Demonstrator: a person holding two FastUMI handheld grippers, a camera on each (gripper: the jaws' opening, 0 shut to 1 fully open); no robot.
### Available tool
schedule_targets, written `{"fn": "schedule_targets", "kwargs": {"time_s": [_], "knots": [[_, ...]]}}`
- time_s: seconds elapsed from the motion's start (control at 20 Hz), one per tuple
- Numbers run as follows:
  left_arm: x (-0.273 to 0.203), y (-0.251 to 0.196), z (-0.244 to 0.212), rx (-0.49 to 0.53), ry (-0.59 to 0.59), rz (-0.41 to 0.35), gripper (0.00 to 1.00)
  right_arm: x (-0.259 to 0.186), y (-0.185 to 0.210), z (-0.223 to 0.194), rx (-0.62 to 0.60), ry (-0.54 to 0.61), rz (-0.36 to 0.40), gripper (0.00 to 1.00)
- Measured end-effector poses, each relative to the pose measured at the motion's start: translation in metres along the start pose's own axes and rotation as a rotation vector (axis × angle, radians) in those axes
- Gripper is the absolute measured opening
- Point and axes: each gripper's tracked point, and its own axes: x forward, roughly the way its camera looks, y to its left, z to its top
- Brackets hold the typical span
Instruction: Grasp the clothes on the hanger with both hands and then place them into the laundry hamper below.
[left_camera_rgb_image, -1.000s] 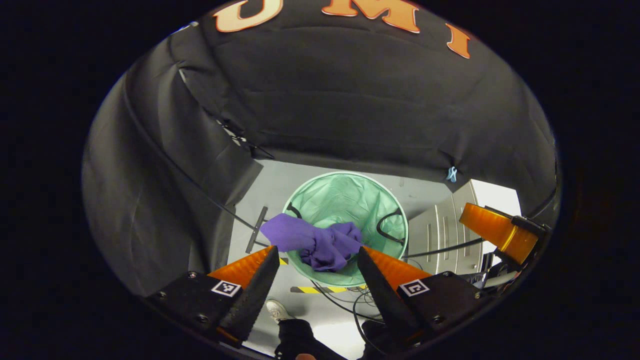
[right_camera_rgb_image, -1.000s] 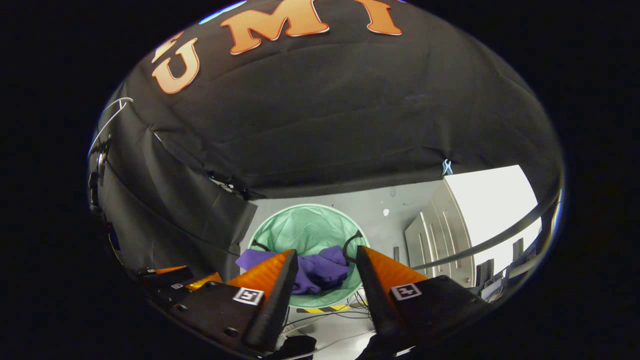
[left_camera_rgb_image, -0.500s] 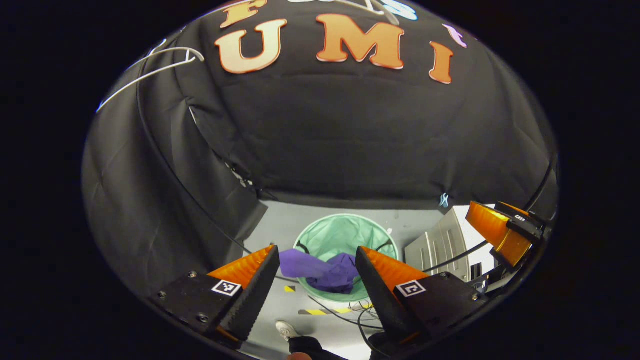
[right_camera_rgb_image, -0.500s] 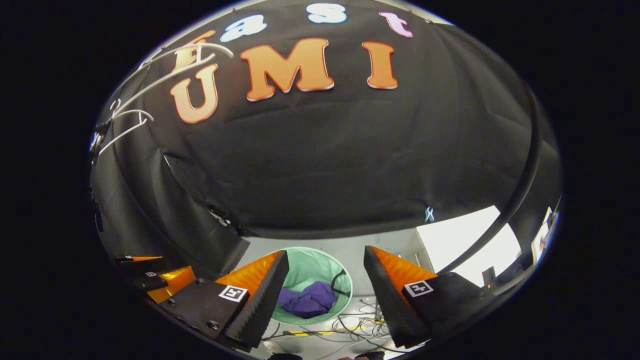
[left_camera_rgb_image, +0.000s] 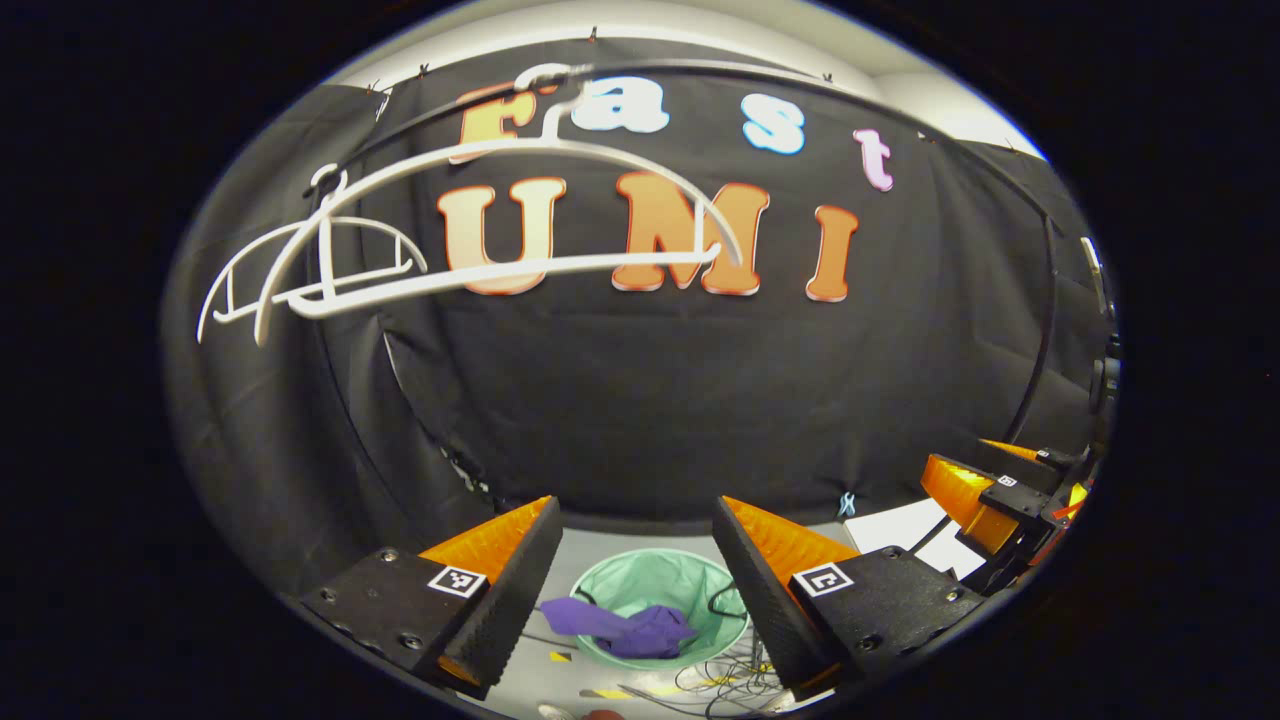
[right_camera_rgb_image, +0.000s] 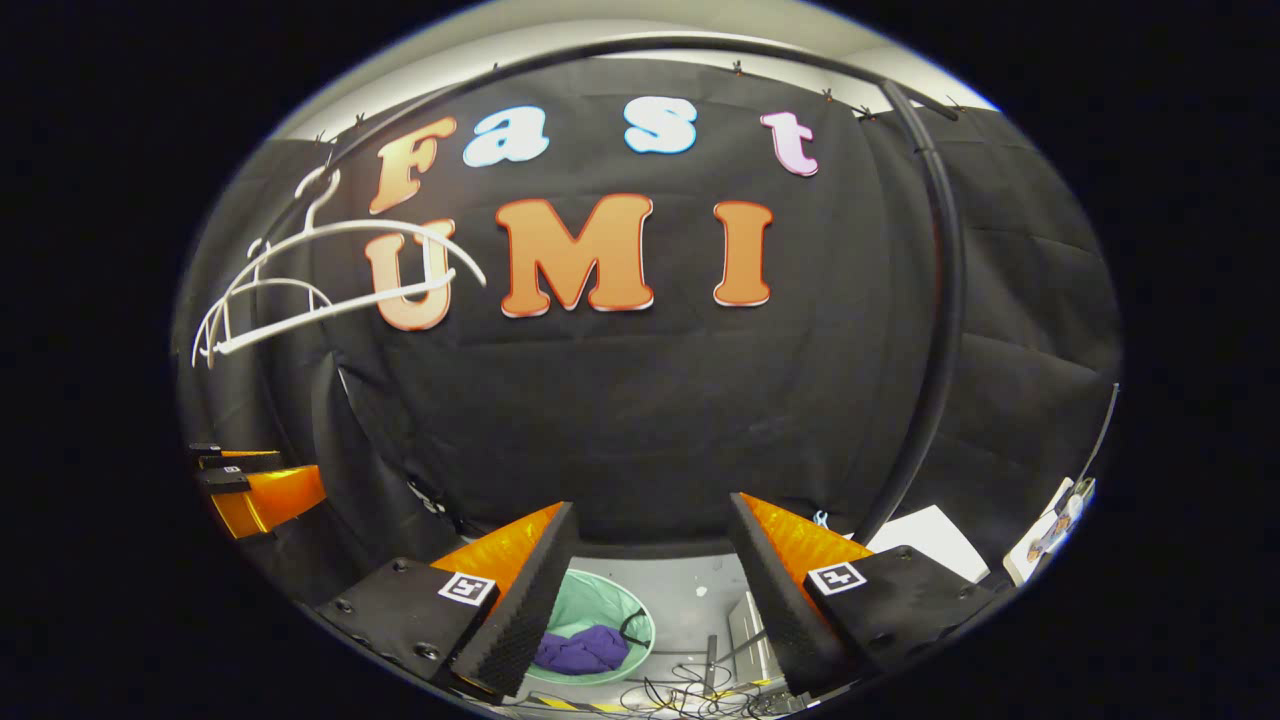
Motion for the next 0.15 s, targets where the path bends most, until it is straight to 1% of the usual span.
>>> {"fn": "schedule_targets", "kwargs": {"time_s": [0.15], "knots": [[-0.016,-0.006,0.029,-0.035,-0.083,-0.017,0.96,-0.025,-0.006,0.033,-0.004,-0.069,0.006,0.98]]}}
